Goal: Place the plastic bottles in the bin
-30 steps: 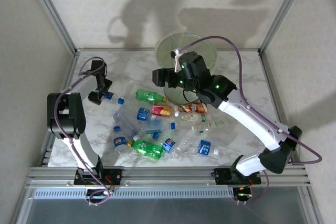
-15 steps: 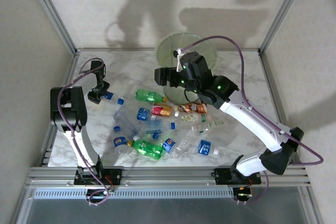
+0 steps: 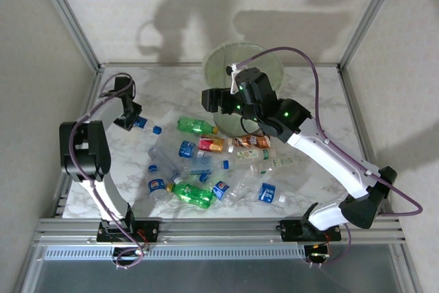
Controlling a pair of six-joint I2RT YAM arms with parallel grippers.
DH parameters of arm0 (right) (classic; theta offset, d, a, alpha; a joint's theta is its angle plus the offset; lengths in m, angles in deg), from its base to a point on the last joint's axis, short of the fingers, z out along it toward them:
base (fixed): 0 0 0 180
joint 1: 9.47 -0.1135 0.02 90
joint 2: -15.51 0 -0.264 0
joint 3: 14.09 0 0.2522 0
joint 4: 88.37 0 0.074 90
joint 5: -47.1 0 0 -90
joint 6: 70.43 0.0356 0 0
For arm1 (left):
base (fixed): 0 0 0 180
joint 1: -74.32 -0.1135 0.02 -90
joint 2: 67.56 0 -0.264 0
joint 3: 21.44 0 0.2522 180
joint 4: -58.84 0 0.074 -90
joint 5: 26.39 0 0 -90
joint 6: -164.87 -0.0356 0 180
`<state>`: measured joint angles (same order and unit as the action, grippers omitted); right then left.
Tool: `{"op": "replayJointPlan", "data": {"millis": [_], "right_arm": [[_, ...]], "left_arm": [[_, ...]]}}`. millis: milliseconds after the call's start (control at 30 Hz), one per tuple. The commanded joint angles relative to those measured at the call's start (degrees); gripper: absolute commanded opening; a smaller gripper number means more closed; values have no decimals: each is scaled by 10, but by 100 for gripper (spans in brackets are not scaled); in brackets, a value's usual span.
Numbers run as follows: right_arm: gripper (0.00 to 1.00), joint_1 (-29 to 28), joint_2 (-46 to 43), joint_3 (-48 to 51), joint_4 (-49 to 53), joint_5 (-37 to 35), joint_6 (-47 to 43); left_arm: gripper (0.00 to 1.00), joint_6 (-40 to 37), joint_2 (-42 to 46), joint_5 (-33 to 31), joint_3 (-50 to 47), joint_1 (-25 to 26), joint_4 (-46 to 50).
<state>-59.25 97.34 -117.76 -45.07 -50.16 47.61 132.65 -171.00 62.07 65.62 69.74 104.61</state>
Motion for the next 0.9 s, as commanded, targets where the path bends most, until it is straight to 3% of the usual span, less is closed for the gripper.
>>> {"op": "replayJointPlan", "data": {"millis": [0,167,300,400,533,767,867], "right_arm": [[84,-6,-2,-9,-9,21,10],[84,-5,26,-49,-6,71,10],[87,-5,74,-100,3,154,-1],[80,-7,124,-150,48,205,-8],[72,-7,135,-145,56,186,5],[69,-7,137,-147,61,190,10],[64,-8,144,-153,59,197,10]], "left_arm": [[48,-6,85,37,21,15,8],[50,13,168,80,61,59,10],[51,55,205,138,64,117,-23],[50,74,214,176,71,147,-56],[50,49,228,174,117,158,-31],[51,62,251,198,135,167,-41],[52,60,247,202,153,180,-33]]}}
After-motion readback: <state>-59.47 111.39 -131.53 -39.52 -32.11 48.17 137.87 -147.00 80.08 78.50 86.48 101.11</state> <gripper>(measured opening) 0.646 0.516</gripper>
